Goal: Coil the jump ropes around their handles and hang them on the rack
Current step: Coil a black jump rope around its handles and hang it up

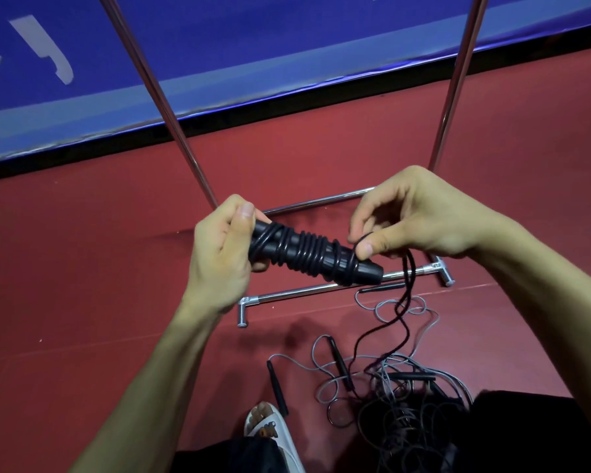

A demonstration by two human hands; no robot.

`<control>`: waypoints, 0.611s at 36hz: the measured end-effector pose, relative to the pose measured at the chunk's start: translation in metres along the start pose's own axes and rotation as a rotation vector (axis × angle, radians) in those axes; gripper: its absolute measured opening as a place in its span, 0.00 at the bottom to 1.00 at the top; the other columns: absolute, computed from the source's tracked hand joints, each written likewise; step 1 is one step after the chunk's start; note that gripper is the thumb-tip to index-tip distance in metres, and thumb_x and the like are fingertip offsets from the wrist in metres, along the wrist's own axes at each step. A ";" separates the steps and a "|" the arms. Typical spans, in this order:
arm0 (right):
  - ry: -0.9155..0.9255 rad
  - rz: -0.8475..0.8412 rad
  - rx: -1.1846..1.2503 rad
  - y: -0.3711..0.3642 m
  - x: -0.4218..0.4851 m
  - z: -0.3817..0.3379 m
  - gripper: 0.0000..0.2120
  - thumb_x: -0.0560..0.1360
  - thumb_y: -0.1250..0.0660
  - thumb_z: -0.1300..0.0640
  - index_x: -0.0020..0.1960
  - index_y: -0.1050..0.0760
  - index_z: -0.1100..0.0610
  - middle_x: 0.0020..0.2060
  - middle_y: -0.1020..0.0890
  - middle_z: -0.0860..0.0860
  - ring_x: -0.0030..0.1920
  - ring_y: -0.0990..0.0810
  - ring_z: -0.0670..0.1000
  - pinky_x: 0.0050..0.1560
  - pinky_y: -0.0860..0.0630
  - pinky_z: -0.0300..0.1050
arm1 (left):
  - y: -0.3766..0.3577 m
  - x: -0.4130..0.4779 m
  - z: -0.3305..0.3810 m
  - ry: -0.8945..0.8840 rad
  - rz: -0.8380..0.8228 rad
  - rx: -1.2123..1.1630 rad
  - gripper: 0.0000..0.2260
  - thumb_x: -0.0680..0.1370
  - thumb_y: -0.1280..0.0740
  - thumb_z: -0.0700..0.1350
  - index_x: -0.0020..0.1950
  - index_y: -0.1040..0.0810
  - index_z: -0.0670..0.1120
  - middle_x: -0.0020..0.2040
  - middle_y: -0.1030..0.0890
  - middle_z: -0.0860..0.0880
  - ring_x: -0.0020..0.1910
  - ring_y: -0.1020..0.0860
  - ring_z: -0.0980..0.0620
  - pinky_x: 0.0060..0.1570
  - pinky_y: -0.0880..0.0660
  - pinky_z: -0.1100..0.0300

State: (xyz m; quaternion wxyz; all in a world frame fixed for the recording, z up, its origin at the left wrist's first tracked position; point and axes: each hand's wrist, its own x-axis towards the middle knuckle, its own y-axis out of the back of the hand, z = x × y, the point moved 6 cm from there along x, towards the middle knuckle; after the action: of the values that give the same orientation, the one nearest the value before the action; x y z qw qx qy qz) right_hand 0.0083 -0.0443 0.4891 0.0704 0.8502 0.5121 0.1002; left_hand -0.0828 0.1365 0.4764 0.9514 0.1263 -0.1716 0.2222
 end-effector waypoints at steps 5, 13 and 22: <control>0.033 -0.051 -0.066 -0.007 0.001 0.001 0.06 0.64 0.21 0.58 0.36 0.18 0.55 0.33 0.20 0.53 0.28 0.31 0.57 0.29 0.34 0.50 | -0.004 -0.003 0.009 -0.040 -0.064 -0.002 0.15 0.79 0.42 0.52 0.38 0.28 0.44 0.27 0.26 0.48 0.22 0.30 0.54 0.23 0.33 0.64; 0.008 -0.014 -0.045 -0.010 0.001 0.009 0.09 0.62 0.22 0.56 0.39 0.18 0.58 0.31 0.19 0.58 0.33 0.22 0.53 0.37 0.24 0.63 | -0.005 -0.007 0.020 -0.060 -0.061 -0.015 0.15 0.79 0.42 0.50 0.38 0.29 0.42 0.30 0.27 0.49 0.25 0.30 0.56 0.24 0.33 0.63; 0.119 0.076 -0.073 -0.007 0.000 0.001 0.06 0.70 0.27 0.64 0.40 0.22 0.55 0.31 0.20 0.54 0.29 0.23 0.47 0.32 0.24 0.42 | -0.001 -0.003 0.012 0.039 -0.007 -0.186 0.13 0.76 0.40 0.52 0.35 0.26 0.48 0.25 0.27 0.53 0.20 0.33 0.56 0.21 0.36 0.66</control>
State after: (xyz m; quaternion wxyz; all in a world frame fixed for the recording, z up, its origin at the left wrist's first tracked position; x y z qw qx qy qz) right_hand 0.0024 -0.0407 0.4863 0.0668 0.8585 0.4787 0.1716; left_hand -0.0884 0.1302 0.4860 0.9630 0.0338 -0.1726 0.2043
